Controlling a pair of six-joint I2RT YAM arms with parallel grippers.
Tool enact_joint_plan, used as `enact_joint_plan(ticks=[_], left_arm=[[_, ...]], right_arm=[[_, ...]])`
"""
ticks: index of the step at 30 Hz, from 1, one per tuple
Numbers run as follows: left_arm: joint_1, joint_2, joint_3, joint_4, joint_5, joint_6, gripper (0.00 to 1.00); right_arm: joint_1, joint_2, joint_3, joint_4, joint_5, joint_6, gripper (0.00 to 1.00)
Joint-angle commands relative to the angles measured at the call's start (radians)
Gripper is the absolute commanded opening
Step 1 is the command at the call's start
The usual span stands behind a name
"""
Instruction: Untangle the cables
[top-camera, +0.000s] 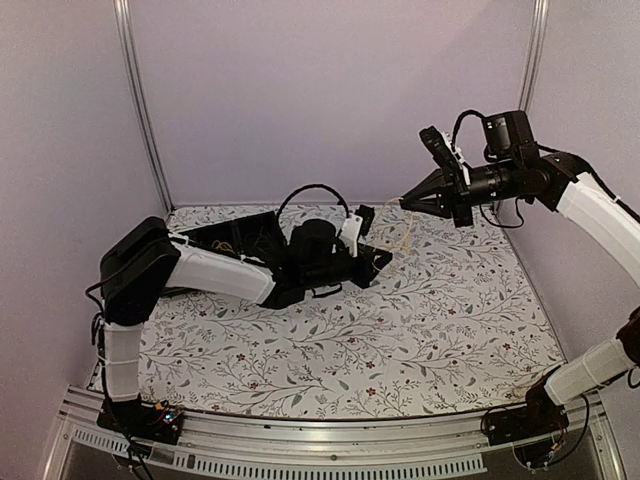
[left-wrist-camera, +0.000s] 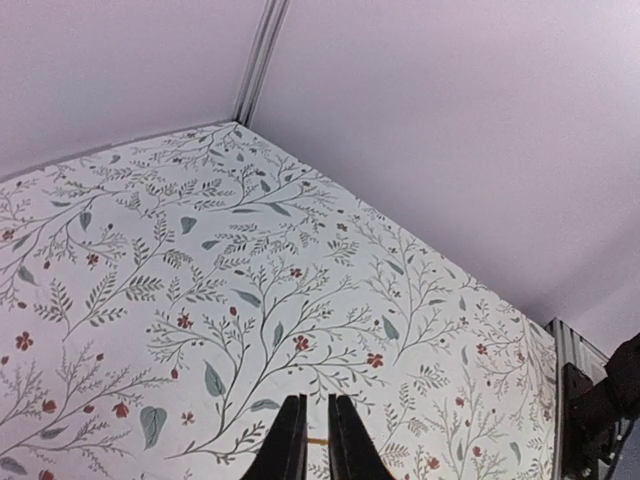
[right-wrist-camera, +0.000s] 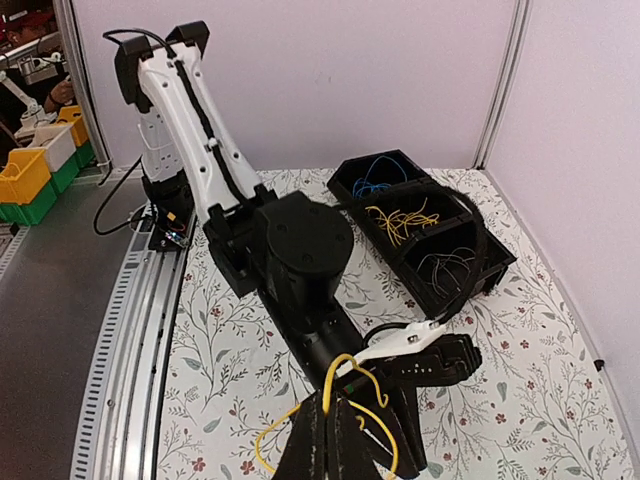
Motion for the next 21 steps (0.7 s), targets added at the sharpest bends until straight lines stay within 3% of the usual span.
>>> enact_joint_plan(ticks=[1, 5, 13, 21], left_arm=[[0.058, 0.102, -0.115, 0.203, -0.039, -0.108, 0.05], [0.107, 0.134, -0.204, 0.266, 0.001, -0.198, 0.05], [0.134, 0.062, -0.317, 0.325, 0.001, -0.199, 0.02], [0.109, -0.189, -0.613, 0.676, -0.038, -0.142, 0.29]], right_arm=[[-0.048, -0.074, 0.065, -0.005, -0.083, 0.057, 0.00], [-0.084, -0.085, 0.125, -0.011, -0.136, 0.081, 0.00], [-0.088, -0.064, 0.120, 0.000, -0.131, 0.083, 0.00], [-0.088, -0.057, -0.044, 0.036, -0.025, 0.027, 0.00]])
